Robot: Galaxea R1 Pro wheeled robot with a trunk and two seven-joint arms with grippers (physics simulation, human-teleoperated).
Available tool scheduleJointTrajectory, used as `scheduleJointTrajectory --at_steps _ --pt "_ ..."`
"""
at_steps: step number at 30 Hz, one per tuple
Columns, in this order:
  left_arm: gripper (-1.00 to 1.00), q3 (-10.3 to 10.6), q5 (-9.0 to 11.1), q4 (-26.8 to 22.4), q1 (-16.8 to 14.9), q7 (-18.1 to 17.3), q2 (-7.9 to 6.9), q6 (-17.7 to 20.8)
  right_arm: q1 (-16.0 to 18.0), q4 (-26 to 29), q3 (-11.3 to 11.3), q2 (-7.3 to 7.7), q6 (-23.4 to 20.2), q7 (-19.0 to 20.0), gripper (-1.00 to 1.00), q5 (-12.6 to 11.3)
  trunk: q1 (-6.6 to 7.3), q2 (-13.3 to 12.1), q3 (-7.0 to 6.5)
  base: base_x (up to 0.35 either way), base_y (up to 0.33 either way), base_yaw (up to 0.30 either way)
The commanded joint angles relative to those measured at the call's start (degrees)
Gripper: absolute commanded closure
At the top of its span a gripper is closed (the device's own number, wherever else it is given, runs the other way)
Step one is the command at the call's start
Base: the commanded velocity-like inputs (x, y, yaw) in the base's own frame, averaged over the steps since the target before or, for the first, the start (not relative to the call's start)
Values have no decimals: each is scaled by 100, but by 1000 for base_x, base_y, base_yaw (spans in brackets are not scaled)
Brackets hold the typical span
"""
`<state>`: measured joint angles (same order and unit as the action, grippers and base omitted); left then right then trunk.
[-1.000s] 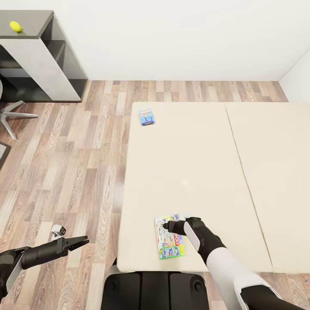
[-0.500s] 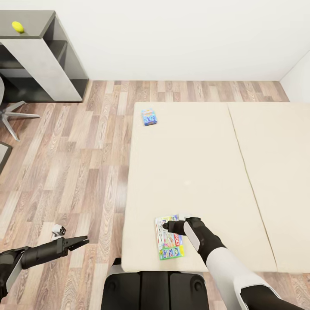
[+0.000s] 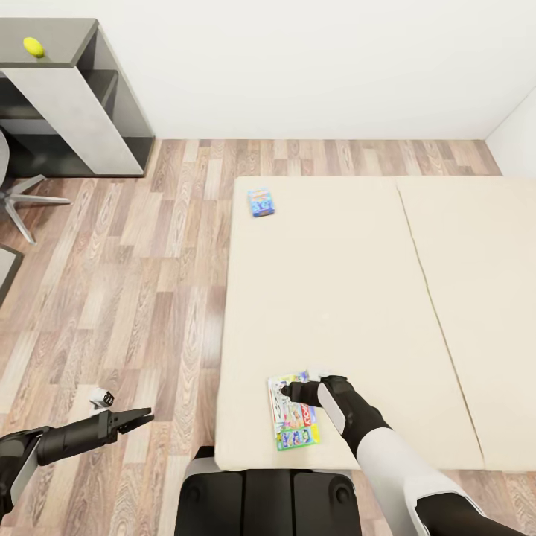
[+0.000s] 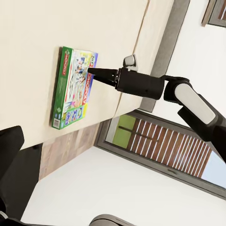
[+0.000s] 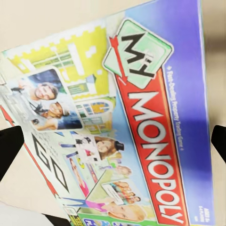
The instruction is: Put all the toys in the child's room - the three board games (two on the bed and one on the table), the two jigsaw puzzles on the table, and the tennis ball on the table - inside the toy box on the table in the child's room.
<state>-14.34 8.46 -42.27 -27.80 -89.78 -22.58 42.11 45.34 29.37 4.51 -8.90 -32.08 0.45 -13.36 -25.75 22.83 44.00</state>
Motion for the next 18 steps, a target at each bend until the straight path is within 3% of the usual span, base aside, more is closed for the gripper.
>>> scheduleJointTrajectory --at_steps 1,18 --pt "-100 1 -2 -1 -2 -22 -1 61 1 8 15 3 -26 -1 -100 -17 -3 9 6 0 51 0" --pt "-100 0 -2 -1 0 -22 -1 61 1 8 14 -21 -26 -1 -100 -17 -3 9 6 0 55 0"
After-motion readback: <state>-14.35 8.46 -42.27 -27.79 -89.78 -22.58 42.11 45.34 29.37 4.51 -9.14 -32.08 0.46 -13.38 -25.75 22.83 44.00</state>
